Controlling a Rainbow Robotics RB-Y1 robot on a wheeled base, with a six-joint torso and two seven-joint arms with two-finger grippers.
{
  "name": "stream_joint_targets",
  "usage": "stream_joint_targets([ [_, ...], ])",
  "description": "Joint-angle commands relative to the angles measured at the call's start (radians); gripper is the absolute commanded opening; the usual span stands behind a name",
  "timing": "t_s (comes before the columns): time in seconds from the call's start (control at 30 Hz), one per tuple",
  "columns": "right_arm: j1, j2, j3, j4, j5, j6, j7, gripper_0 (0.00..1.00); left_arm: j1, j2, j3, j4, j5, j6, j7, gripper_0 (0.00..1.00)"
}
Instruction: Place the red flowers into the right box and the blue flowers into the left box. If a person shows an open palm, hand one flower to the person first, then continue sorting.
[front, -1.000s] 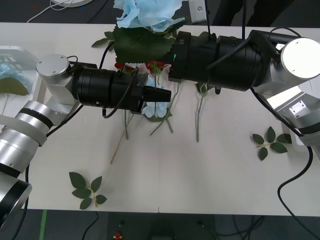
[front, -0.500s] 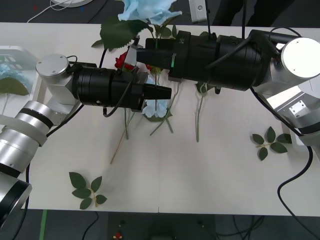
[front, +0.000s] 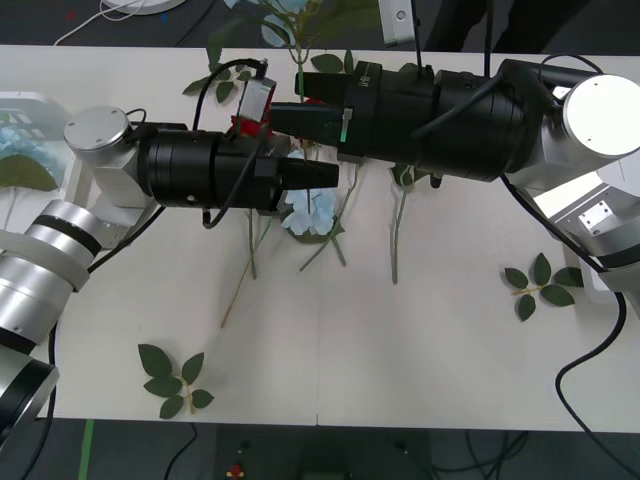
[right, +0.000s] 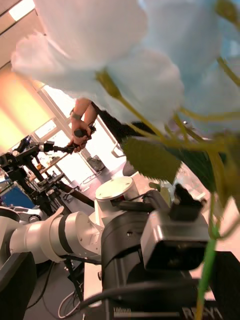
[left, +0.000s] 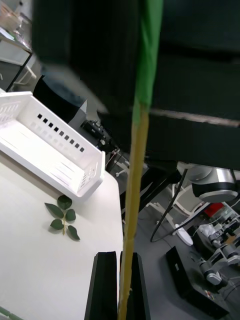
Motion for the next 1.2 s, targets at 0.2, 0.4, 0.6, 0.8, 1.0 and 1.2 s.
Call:
stream_joint_targets([
  [0.2, -0.016, -0.096, -0.005, -0.016, 0.089, -0.007, -0.158, 1.0, -0.027, 0.199, 0.058, -0.013, 0.098, -0.008, -0.039, 0.0],
  [0.4, -0.016, -0.156, -0.01, -0.016, 0.27, -0.008, -0.358, 1.0, -0.027, 0.369, 0.085, 0.048, 0.096, -0.004, 0.003, 0.0],
  [0.6, -0.019, -0.193, -0.008, -0.016, 0.5, 0.038, -0.668, 1.0, -0.049, 0.611, 0.124, 0.054, -0.039, 0.029, 0.138, 0.0],
  [0.8, -0.059, -0.187, -0.005, -0.016, 0.769, 0.191, -1.058, 1.0, -0.127, 0.802, 0.124, 0.054, -0.207, 0.142, 0.437, 0.0],
  [1.0, -0.127, -0.135, 0.013, -0.005, 1.031, 0.415, -1.417, 1.0, -0.173, 0.897, 0.088, 0.054, -0.402, 0.207, 0.788, 0.0],
  [1.2, -0.213, -0.059, 0.073, 0.131, 1.217, 0.473, -1.57, 1.0, -0.182, 0.958, -0.087, 0.077, -0.368, 0.187, 0.909, 0.0],
])
